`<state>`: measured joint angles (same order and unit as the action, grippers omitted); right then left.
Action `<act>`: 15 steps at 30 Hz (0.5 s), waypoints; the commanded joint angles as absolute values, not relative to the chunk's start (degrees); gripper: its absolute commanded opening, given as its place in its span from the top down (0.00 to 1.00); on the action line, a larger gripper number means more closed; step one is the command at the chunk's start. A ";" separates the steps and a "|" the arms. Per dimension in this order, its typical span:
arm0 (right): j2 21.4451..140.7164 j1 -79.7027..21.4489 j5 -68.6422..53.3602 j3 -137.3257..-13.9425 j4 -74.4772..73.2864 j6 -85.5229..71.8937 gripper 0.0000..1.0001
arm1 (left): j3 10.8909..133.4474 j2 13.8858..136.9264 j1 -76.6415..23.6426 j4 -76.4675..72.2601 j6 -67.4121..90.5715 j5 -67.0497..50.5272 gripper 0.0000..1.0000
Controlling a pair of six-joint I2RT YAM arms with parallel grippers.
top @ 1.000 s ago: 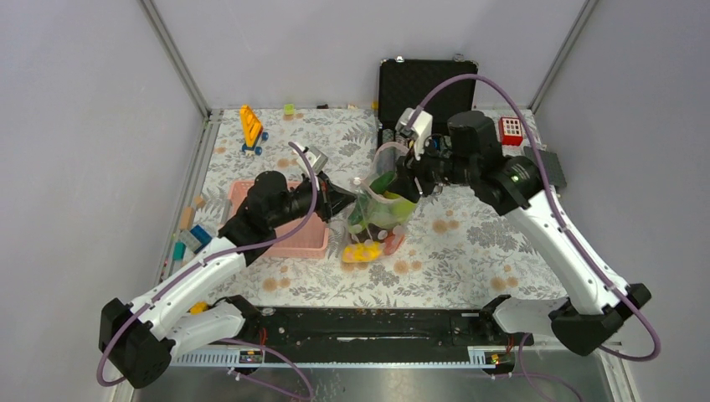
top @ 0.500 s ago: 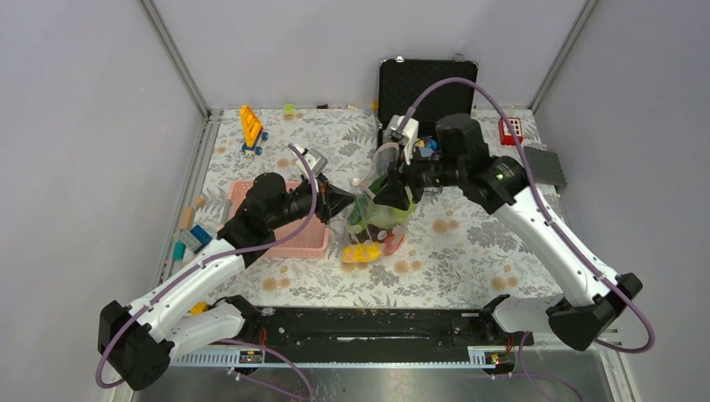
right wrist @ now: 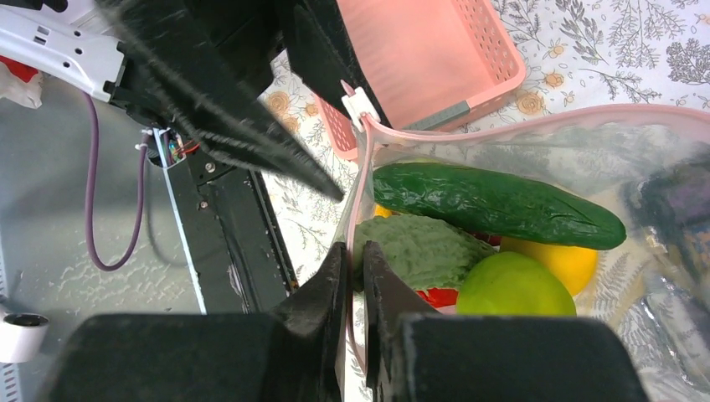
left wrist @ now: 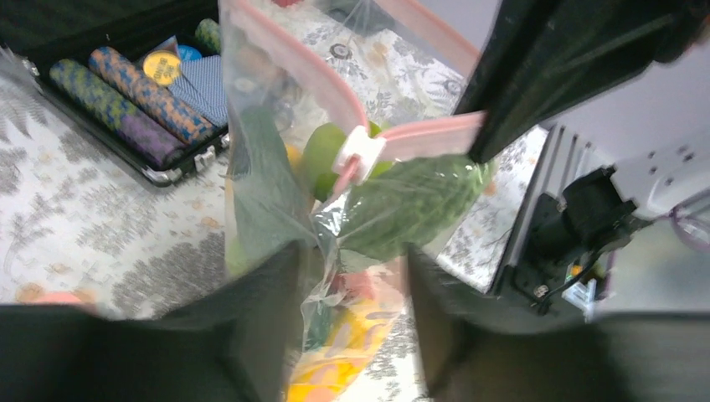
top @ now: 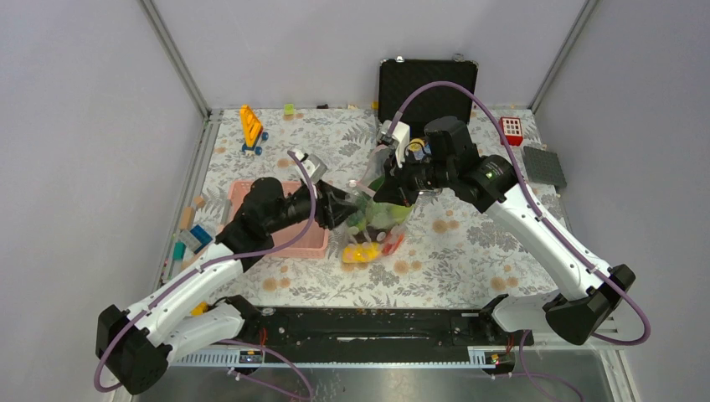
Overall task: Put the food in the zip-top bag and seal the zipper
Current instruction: Adjust the zipper food storage bag at the center of the board.
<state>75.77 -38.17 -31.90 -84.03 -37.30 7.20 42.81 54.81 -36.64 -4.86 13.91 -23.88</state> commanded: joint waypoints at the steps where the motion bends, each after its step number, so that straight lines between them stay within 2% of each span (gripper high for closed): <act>1: 75.91 -38.54 -32.12 -84.11 -36.16 7.38 1.00 | 41.50 52.65 -36.73 -11.38 12.48 -27.40 0.37; 3: 75.61 -38.54 -34.20 -84.21 -36.13 7.79 1.00 | 41.04 53.01 -36.55 -11.98 12.12 -27.30 0.24; 5: 75.14 -38.51 -36.04 -84.20 -36.09 8.16 1.00 | 40.69 53.65 -36.23 -13.35 11.64 -27.92 0.18; 11: 74.98 -38.56 -39.62 -83.91 -34.02 7.48 1.00 | 40.30 54.91 -34.06 -16.78 5.96 -39.36 0.18; 15: 74.42 -38.55 -40.34 -83.20 -34.35 7.90 1.00 | 39.88 54.63 -32.81 -18.15 2.98 -40.81 0.26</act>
